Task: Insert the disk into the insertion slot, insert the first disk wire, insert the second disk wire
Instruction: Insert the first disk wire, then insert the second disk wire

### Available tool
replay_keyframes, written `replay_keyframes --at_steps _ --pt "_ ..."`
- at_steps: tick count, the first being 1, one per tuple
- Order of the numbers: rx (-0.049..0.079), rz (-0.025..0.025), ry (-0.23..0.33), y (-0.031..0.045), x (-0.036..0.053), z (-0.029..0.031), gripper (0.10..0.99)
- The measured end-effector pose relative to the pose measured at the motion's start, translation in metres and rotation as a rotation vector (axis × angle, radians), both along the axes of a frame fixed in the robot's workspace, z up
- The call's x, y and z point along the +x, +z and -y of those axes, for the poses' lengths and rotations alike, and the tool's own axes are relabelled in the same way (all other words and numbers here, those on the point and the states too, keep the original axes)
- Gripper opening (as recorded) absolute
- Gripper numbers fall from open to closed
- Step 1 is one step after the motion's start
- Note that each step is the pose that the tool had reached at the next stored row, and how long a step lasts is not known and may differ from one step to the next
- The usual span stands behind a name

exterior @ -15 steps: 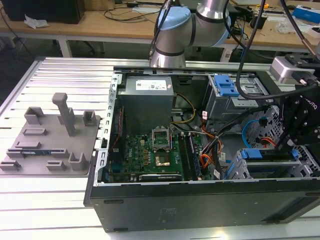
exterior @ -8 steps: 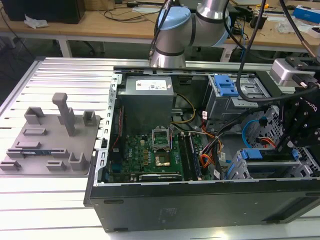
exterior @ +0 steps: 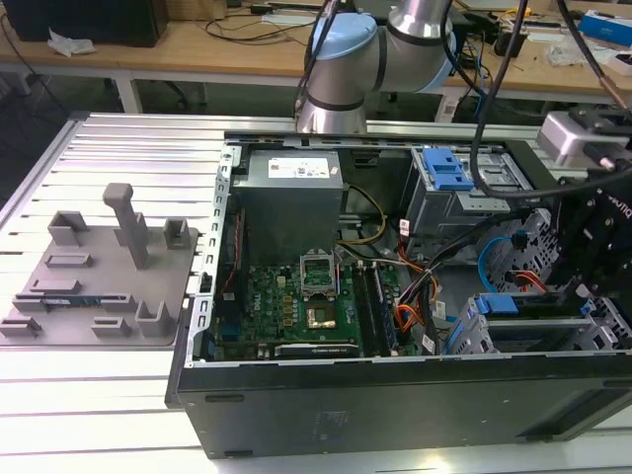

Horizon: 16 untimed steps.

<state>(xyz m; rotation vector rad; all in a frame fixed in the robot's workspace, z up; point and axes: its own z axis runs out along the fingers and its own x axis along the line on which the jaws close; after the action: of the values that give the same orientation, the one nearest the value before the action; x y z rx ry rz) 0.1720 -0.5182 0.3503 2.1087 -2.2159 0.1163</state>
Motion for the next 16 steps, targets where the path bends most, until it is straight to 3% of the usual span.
replay_keyframes --at_steps 3,5,16 --pt "-0.001 0.0001 0.0 0.0143 0.0 -0.0001 0.361" --pt "-0.001 0.0002 0.0 0.0341 0.0 -0.0002 0.361" --pt "-0.001 0.0004 0.0 0.0362 0.0 -0.0002 0.361"
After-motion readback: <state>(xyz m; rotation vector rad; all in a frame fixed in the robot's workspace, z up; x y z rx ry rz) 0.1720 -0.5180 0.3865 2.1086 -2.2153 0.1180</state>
